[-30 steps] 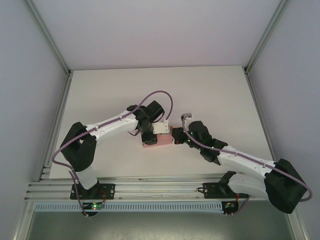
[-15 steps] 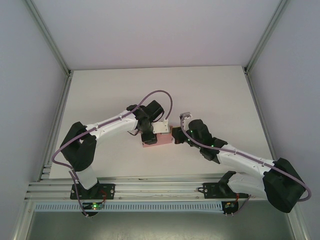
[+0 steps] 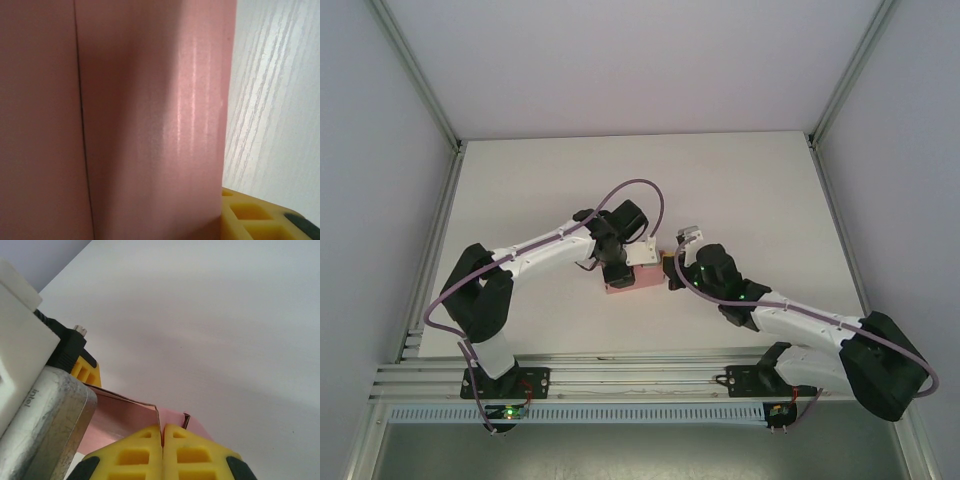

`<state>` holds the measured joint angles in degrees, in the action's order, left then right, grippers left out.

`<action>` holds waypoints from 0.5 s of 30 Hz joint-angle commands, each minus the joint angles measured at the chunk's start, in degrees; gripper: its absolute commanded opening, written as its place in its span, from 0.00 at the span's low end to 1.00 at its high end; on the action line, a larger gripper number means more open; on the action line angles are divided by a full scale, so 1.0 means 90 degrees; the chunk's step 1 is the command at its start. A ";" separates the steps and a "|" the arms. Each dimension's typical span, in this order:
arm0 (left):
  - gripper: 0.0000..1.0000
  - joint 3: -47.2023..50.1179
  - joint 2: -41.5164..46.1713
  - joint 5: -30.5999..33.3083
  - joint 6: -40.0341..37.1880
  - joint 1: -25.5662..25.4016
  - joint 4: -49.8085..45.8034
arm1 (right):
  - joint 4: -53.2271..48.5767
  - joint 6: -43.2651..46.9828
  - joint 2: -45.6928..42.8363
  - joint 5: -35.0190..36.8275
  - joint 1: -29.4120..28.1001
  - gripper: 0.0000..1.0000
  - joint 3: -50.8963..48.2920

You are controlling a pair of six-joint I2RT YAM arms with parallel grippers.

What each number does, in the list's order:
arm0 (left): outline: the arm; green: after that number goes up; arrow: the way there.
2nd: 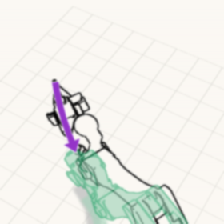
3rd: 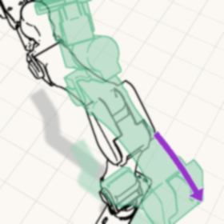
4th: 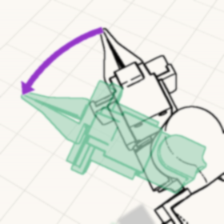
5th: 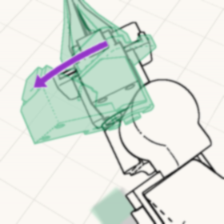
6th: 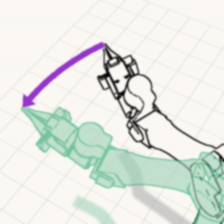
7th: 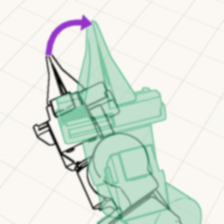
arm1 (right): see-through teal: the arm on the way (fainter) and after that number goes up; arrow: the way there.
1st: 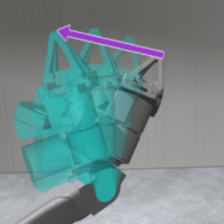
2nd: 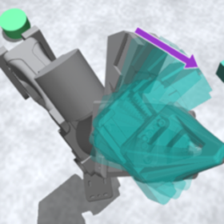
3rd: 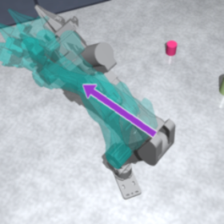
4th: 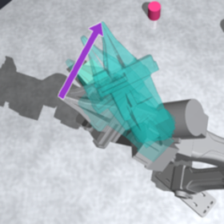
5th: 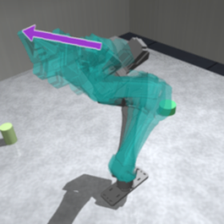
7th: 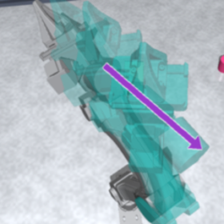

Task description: Assemble paper box

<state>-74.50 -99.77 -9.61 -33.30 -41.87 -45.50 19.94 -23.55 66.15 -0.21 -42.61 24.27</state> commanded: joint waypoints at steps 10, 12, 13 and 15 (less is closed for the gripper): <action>0.51 -0.0031 -0.0299 -0.0384 0.0146 -0.0015 0.0585 | -0.0642 0.0210 -0.0060 0.0015 -0.0446 0.00 -0.0740; 0.57 -0.0108 -0.0282 -0.0456 0.0174 -0.0010 0.0563 | -0.0625 0.0148 -0.0003 -0.0052 -0.0456 0.00 -0.0643; 0.59 -0.0144 -0.0274 -0.0473 0.0193 -0.0026 0.0557 | -0.0605 0.0087 0.0031 -0.0029 -0.0460 0.00 -0.0595; 0.67 -0.0193 -0.0229 -0.0498 0.0243 -0.0023 0.0599 | -0.0612 -0.0038 0.0090 0.0121 -0.0488 0.00 -0.0470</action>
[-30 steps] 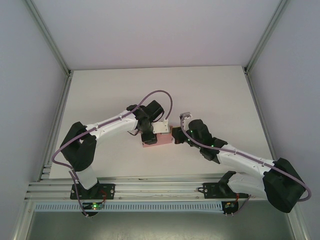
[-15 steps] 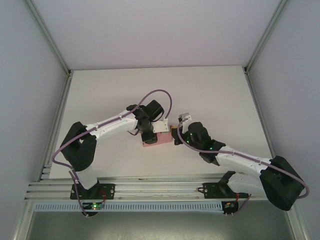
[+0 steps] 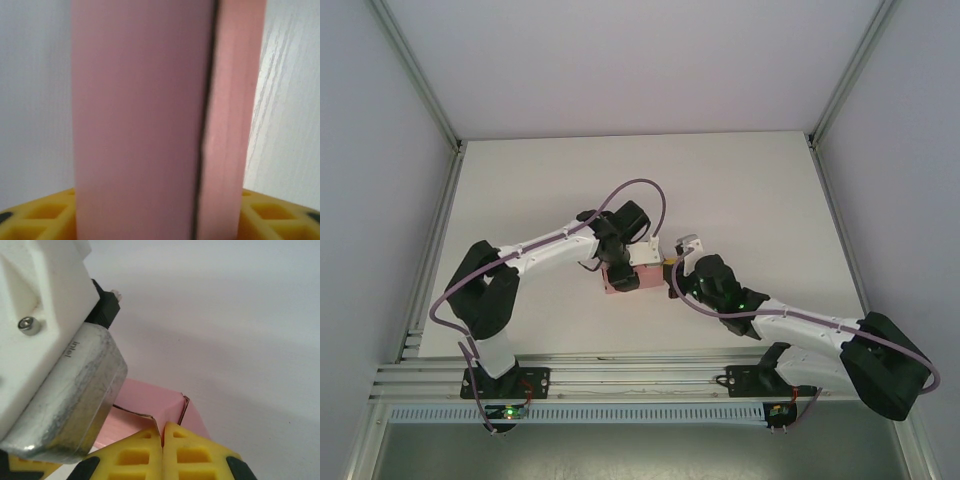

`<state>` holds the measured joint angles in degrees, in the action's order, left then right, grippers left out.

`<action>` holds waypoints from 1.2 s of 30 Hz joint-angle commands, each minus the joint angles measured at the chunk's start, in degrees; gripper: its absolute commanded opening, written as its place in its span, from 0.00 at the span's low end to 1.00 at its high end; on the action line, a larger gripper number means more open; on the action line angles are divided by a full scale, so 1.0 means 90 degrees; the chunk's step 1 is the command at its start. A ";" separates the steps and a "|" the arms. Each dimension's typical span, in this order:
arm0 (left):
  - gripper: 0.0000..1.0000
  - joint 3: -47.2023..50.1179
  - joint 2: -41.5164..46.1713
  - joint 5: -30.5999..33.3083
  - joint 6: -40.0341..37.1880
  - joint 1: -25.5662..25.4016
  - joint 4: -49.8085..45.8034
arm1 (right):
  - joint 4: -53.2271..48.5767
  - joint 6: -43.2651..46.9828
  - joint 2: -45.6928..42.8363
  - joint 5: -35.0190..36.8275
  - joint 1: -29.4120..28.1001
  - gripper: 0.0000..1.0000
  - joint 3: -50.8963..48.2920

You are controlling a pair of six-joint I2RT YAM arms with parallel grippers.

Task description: Assemble paper box

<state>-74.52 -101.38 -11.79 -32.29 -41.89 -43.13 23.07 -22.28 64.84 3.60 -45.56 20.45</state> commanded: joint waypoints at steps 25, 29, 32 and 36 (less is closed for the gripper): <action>1.00 0.0810 0.2466 0.1682 0.2724 -0.0304 0.1004 | -0.2416 -0.0981 0.0084 0.0730 -0.0425 0.00 0.0822; 1.00 0.0965 0.2951 0.2334 0.3785 -0.0312 0.0590 | -0.2523 -0.0962 0.0166 0.0830 -0.0526 0.00 0.0928; 0.87 0.1149 0.3205 0.2612 0.4561 -0.0310 0.0280 | -0.2615 -0.0971 0.0234 0.0935 -0.0582 0.00 0.1006; 0.82 0.1628 0.3584 0.2428 0.5249 -0.0342 0.0283 | -0.2809 -0.0990 0.0391 0.1071 -0.0689 0.00 0.1172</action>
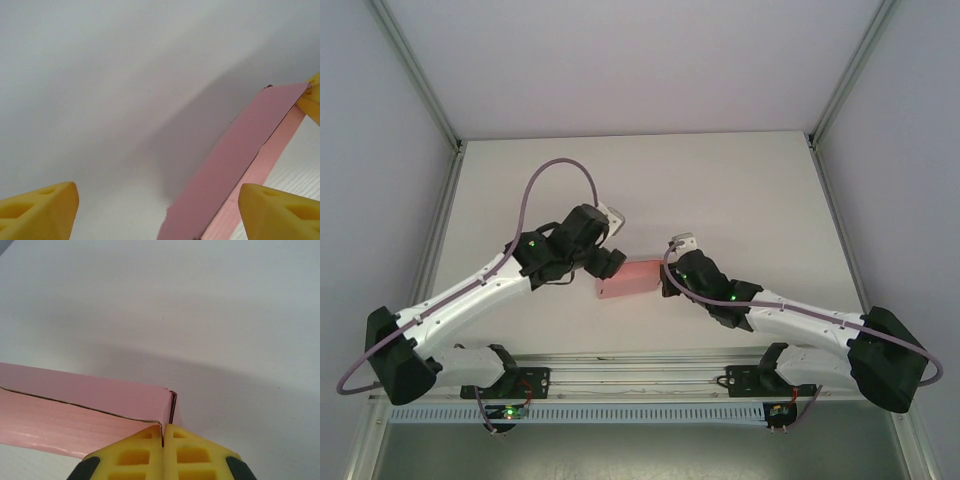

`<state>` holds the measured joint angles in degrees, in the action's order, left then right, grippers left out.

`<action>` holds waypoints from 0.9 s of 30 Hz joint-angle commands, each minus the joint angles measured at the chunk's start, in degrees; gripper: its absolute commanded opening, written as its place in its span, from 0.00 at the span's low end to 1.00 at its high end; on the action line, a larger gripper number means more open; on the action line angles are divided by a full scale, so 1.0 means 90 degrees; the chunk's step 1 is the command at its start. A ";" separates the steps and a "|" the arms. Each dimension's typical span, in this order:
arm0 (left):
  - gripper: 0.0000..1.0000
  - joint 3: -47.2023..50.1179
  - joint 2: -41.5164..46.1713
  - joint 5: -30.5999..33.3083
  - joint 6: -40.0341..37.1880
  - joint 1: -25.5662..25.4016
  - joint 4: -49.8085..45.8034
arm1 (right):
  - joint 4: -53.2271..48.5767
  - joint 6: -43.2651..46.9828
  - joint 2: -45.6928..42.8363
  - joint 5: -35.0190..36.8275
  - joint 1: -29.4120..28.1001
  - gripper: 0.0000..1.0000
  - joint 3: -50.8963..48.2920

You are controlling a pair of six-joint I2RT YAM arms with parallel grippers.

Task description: Assemble paper box

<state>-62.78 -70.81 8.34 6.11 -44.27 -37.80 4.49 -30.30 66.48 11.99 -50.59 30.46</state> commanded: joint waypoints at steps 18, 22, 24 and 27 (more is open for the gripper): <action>0.50 0.1022 0.0217 0.0357 0.1527 -0.0072 -0.0197 | -0.1033 0.0045 0.0275 0.0222 -0.0332 0.00 0.0296; 0.46 0.0941 0.0042 0.0296 0.1438 -0.0080 -0.0111 | -0.1065 0.0081 0.0275 0.0211 -0.0343 0.00 0.0308; 0.42 0.0907 -0.0057 0.0341 0.1431 -0.0075 -0.0101 | -0.1053 0.0088 0.0243 0.0204 -0.0349 0.00 0.0284; 0.37 0.0892 -0.0121 0.0432 0.1440 -0.0072 -0.0071 | -0.1073 0.0116 0.0231 0.0202 -0.0357 0.00 0.0286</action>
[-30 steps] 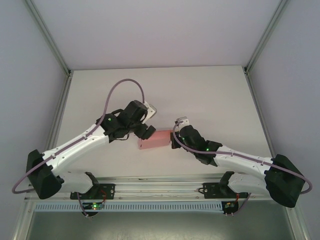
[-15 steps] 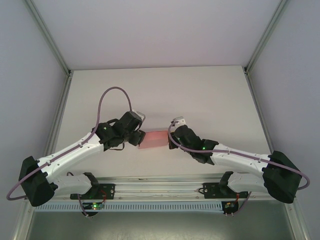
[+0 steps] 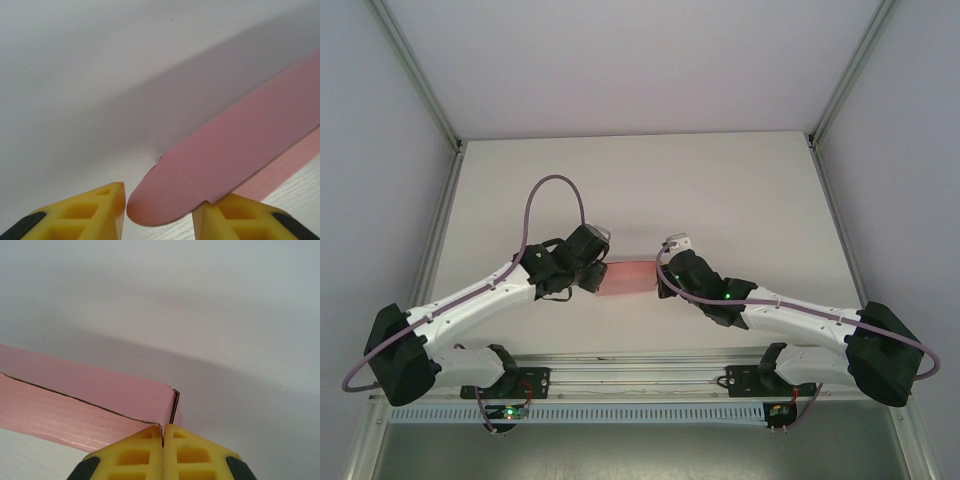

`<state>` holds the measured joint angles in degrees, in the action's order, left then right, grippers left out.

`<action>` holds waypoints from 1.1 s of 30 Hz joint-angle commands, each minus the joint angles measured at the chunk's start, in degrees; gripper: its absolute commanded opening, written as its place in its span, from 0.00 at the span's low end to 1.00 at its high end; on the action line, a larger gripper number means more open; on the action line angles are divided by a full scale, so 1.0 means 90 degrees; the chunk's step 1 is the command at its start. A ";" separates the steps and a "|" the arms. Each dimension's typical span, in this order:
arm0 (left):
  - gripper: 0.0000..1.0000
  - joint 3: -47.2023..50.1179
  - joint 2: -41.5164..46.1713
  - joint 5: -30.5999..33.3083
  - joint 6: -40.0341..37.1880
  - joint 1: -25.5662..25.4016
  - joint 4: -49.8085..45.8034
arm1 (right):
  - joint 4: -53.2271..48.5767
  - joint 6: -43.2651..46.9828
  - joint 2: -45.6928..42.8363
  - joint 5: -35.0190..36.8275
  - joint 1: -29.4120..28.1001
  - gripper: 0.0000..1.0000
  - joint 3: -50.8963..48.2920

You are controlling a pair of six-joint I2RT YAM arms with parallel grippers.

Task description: Assemble paper box

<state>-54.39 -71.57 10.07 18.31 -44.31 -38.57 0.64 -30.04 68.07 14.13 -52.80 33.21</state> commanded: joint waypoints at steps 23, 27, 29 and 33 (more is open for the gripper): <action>0.00 -0.0001 0.0034 -0.0018 0.0599 -0.0065 0.0171 | -0.1231 0.0664 0.0418 0.0452 -0.0573 0.00 0.0341; 0.00 -0.0020 0.0161 -0.0231 0.1059 -0.0046 0.0006 | -0.1364 0.0697 0.0545 0.0664 -0.0717 0.00 0.0445; 0.00 -0.0022 0.0284 -0.0436 0.1287 0.0027 -0.0054 | -0.1399 0.0677 0.0633 0.0737 -0.0762 0.00 0.0475; 0.00 0.0110 0.0499 -0.1004 0.1663 0.0297 0.0067 | -0.1380 0.0691 0.0716 0.0764 -0.0860 0.00 0.0455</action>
<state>-54.00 -69.47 6.02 28.38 -43.27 -39.53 -5.15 -25.10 72.47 22.39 -59.13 38.06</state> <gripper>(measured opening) 0.047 0.050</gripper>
